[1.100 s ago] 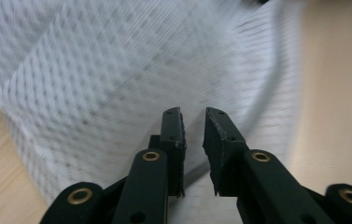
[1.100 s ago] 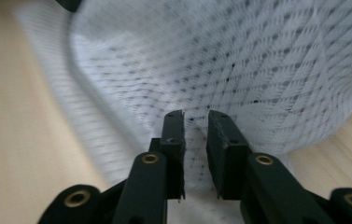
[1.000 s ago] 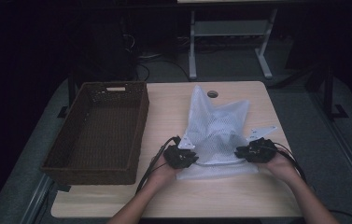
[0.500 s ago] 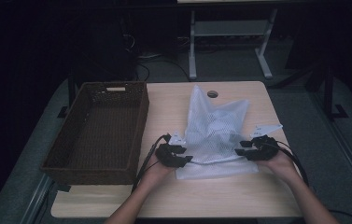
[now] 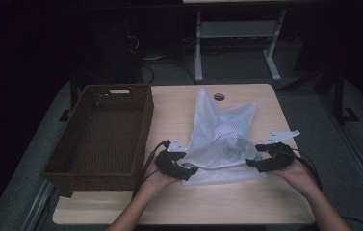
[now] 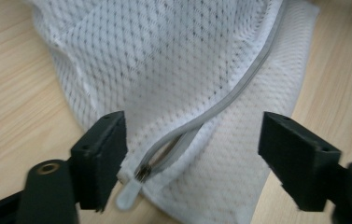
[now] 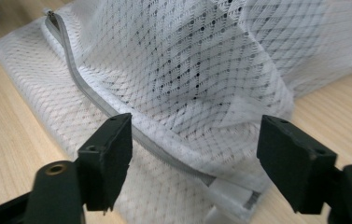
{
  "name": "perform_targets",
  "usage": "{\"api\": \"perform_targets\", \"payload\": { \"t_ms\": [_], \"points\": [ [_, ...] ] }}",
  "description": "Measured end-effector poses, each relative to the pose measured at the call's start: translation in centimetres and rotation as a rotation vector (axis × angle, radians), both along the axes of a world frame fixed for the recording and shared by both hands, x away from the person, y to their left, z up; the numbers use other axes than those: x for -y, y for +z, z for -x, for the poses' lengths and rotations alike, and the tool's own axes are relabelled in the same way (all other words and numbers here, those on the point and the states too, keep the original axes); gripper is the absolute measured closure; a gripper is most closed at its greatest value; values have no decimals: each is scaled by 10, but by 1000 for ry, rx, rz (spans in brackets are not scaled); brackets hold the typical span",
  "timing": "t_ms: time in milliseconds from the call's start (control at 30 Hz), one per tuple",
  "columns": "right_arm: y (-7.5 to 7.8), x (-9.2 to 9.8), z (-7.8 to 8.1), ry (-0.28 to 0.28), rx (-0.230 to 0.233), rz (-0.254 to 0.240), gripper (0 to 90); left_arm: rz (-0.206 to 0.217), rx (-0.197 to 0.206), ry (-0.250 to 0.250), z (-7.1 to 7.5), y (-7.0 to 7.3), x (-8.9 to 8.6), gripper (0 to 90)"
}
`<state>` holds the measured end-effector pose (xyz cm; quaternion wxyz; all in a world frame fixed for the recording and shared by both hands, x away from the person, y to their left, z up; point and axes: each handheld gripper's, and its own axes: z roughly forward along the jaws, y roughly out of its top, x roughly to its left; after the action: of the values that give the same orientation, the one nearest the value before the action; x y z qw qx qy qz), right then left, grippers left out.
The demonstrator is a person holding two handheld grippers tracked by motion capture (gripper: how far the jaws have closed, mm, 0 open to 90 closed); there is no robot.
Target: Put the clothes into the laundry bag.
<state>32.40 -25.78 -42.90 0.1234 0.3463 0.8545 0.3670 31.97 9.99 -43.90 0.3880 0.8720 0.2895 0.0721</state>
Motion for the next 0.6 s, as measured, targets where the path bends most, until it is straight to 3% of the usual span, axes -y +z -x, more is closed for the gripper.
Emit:
{"api": "perform_targets", "payload": {
  "t_ms": [33, 100, 167, 233, 333, 467, 600],
  "points": [
    [1, 1, 2, -7, 7, 3, 251, -5, 2, 2, 2, 0, -1, 182],
    [3, 6, 10, -19, 23, -39, 248, -5, 11, 3, 8, 0, -6, 150],
    [3, 8, 14, -30, -3, -61, 218, -3, 15, 5, 12, 0, -8, 138],
    [4, 9, 16, -33, 0, -48, 208, 3, 17, 5, 15, 0, -9, 127],
    [2, 11, 24, -42, -2, -88, 158, 6, 14, -5, 24, -1, -12, 122],
    [0, 10, 32, -60, 12, -63, 133, 4, 15, -4, 33, -3, -16, 121],
    [-3, 13, 38, -65, 12, -68, 121, 6, 13, -2, 39, -4, -18, 121]
  ]
}}
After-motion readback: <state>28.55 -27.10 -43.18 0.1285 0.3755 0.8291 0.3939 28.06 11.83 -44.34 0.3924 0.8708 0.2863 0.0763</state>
